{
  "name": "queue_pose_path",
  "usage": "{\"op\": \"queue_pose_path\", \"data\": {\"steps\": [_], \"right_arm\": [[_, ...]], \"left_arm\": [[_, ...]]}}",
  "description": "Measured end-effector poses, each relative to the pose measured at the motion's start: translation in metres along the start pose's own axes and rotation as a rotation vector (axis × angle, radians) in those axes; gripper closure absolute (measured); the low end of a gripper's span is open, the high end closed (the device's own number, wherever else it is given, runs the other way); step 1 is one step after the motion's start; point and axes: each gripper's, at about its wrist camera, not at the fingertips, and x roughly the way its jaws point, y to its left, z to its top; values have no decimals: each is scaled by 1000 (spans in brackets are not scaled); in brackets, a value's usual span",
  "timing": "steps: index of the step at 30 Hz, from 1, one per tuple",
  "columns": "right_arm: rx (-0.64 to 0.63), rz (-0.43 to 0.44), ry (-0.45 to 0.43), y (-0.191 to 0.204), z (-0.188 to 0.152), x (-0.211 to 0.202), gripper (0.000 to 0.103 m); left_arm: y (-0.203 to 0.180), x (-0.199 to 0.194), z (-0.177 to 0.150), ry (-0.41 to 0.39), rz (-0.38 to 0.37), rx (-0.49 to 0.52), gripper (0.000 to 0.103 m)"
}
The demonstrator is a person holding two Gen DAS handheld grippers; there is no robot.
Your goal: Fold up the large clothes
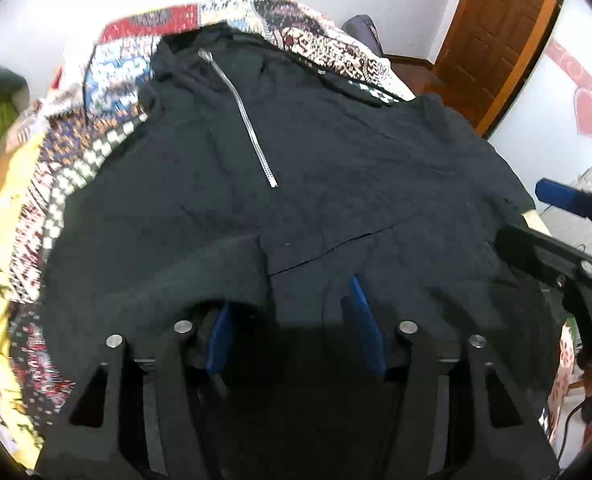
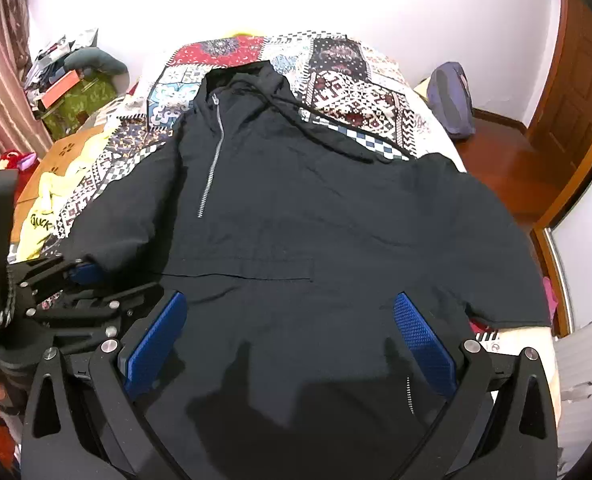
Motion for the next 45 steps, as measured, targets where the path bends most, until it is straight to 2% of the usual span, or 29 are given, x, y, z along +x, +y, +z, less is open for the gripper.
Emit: {"op": "queue_pose_path", "data": {"steps": [5,9,13,16,21,26,35,39,43,44,45], "right_arm": [[-26,1,-35,12,5,-15,0],[-64,21,-67,34,12,-23,0],[-117,44,-85,63,19,-24,0],[-170,73,-78,92,24,-17,0],[-244,112,-34,135,27,5,0],[-334,143,44,180,24,34,0],[-604,118,187,254,-3,90,0],[-659,120,206,271,-12,106,1],[-727,75,195,283,-18,120,2],[-739,68,191,284,-19,122,3],[-750,57,183,285,-19,124,9]], "left_arm": [[14,-38,-2,-64,6,-30,42],[40,-83,-8,-170,100,-47,31],[75,-119,-14,-242,172,-79,18],[104,-138,-21,-273,228,-104,17],[152,-151,-38,-265,290,-168,16],[187,-143,-62,-223,326,-223,16],[225,-119,-103,-152,316,-314,16],[231,-109,-115,-131,300,-346,16],[236,-101,-124,-106,293,-369,16],[237,-100,-125,-103,292,-374,16],[238,-99,-126,-100,291,-377,16]]}}
